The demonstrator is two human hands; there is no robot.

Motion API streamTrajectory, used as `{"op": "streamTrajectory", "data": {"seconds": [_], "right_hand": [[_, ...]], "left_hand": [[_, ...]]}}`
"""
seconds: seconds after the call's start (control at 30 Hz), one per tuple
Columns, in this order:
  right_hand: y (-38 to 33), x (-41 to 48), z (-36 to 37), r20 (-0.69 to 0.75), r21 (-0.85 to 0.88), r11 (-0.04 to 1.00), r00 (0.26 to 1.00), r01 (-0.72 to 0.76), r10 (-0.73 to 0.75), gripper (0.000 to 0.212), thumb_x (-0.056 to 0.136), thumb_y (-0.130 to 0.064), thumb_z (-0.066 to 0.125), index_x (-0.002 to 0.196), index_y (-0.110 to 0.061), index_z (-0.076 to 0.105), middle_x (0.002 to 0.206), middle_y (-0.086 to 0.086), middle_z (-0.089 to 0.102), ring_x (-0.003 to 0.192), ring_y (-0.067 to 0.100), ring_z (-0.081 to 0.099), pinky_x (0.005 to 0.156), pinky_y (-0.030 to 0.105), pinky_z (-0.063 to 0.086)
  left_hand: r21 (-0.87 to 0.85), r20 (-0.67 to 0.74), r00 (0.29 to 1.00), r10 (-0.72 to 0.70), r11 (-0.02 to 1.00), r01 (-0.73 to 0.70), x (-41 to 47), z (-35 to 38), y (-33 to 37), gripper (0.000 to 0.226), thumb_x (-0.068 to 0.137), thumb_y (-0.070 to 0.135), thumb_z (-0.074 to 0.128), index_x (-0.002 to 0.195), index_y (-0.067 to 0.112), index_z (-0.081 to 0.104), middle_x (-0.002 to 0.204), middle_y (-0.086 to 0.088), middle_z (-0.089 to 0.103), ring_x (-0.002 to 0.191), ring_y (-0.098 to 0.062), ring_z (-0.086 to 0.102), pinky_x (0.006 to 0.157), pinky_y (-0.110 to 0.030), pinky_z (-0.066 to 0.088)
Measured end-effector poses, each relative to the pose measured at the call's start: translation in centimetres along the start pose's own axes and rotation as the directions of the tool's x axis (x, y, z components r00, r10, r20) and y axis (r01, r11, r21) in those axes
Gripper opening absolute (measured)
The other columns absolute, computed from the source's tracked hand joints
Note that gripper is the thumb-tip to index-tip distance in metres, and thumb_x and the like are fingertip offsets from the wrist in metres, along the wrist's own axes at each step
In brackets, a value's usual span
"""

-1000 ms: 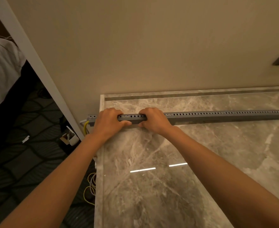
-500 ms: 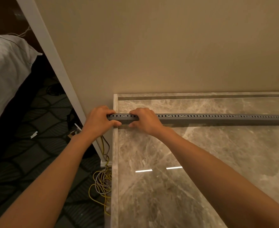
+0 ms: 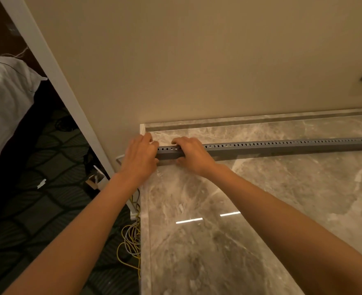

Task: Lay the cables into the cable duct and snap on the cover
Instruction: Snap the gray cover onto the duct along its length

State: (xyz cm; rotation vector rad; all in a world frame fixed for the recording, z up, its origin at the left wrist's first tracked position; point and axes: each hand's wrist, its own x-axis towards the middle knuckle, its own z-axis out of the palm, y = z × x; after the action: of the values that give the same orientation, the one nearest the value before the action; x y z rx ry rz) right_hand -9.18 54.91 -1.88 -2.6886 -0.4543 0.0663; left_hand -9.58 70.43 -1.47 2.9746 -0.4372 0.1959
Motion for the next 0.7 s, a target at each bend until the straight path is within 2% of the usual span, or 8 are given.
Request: {"op": "streamTrajectory", "data": {"seconds": [0.07,0.17,0.27,0.33,0.43,0.53,0.7], "right_hand": [[2.0,-1.2,-0.7,-0.073,-0.055,0.994,0.994,-0.09,0.085,0.035,0.079,-0.007,0.058,0.112,-0.009,0.046,0.115,0.011,0.056,0.107,0.031,0.048,0.104,0.039,0.027],[5.4,-3.0,-1.5,-0.169,-0.169,0.966,0.972,-0.194,0.166,0.03,0.081,-0.001,0.053,0.108,-0.01,0.046,0.114,0.01,0.055,0.108,0.03,0.049,0.108,0.042,0.026],[8.7,-4.9,-2.2,-0.248,-0.227,0.937,0.946,-0.266,0.209,0.032,0.084,-0.002,0.053,0.114,-0.012,0.047,0.12,0.01,0.052,0.113,0.029,0.046,0.109,0.041,0.026],[10.9,-6.0,-3.2,-0.276,-0.203,0.929,0.928,-0.311,0.251,0.035,0.086,-0.003,0.052,0.119,-0.012,0.049,0.122,0.011,0.052,0.114,0.03,0.045,0.107,0.04,0.029],[12.3,-6.0,-4.3,-0.213,-0.109,0.945,0.936,-0.308,0.28,0.031,0.089,-0.007,0.05,0.119,-0.007,0.051,0.121,0.015,0.055,0.113,0.032,0.046,0.1,0.04,0.034],[14.9,-6.1,-5.8,-0.132,-0.015,0.947,0.94,-0.32,0.315,0.029,0.09,-0.01,0.051,0.118,-0.004,0.05,0.121,0.017,0.054,0.111,0.035,0.047,0.094,0.041,0.039],[20.5,-7.6,-7.8,-0.072,-0.07,0.954,0.956,-0.291,0.286,0.024,0.092,-0.008,0.045,0.115,-0.001,0.05,0.121,0.019,0.053,0.111,0.036,0.047,0.092,0.044,0.04]], "left_hand": [[0.022,-0.03,0.997,0.071,0.997,-0.07,0.1,0.8,2.7,0.027,0.084,0.006,0.057,0.11,0.004,0.056,0.113,-0.014,0.054,0.102,-0.028,0.049,0.086,-0.037,0.04],[0.026,-0.045,0.99,0.133,0.991,-0.131,0.9,1.9,6.8,0.026,0.083,-0.001,0.054,0.109,0.003,0.055,0.113,-0.014,0.054,0.103,-0.029,0.048,0.088,-0.036,0.038],[0.064,-0.01,0.995,0.104,0.993,-0.103,1.9,1.8,8.8,0.022,0.082,-0.006,0.049,0.1,0.001,0.059,0.109,-0.015,0.057,0.102,-0.03,0.049,0.086,-0.036,0.038],[0.096,0.053,0.997,0.062,0.993,-0.067,2.9,1.2,9.7,0.02,0.084,-0.004,0.048,0.099,0.0,0.061,0.108,-0.017,0.06,0.101,-0.032,0.052,0.083,-0.039,0.04],[0.126,0.187,0.982,-0.039,0.992,0.015,4.1,0.2,9.8,0.019,0.087,0.001,0.048,0.103,0.001,0.059,0.111,-0.02,0.061,0.104,-0.035,0.056,0.085,-0.041,0.045],[0.12,0.271,0.96,-0.069,0.992,0.038,5.5,0.4,12.0,0.018,0.089,0.003,0.047,0.105,0.002,0.056,0.113,-0.02,0.06,0.104,-0.036,0.057,0.085,-0.041,0.045],[-0.074,0.207,0.978,-0.036,0.996,0.052,7.3,2.7,18.6,0.014,0.088,0.007,0.051,0.1,0.004,0.058,0.107,-0.017,0.062,0.098,-0.033,0.056,0.082,-0.041,0.045]]}}
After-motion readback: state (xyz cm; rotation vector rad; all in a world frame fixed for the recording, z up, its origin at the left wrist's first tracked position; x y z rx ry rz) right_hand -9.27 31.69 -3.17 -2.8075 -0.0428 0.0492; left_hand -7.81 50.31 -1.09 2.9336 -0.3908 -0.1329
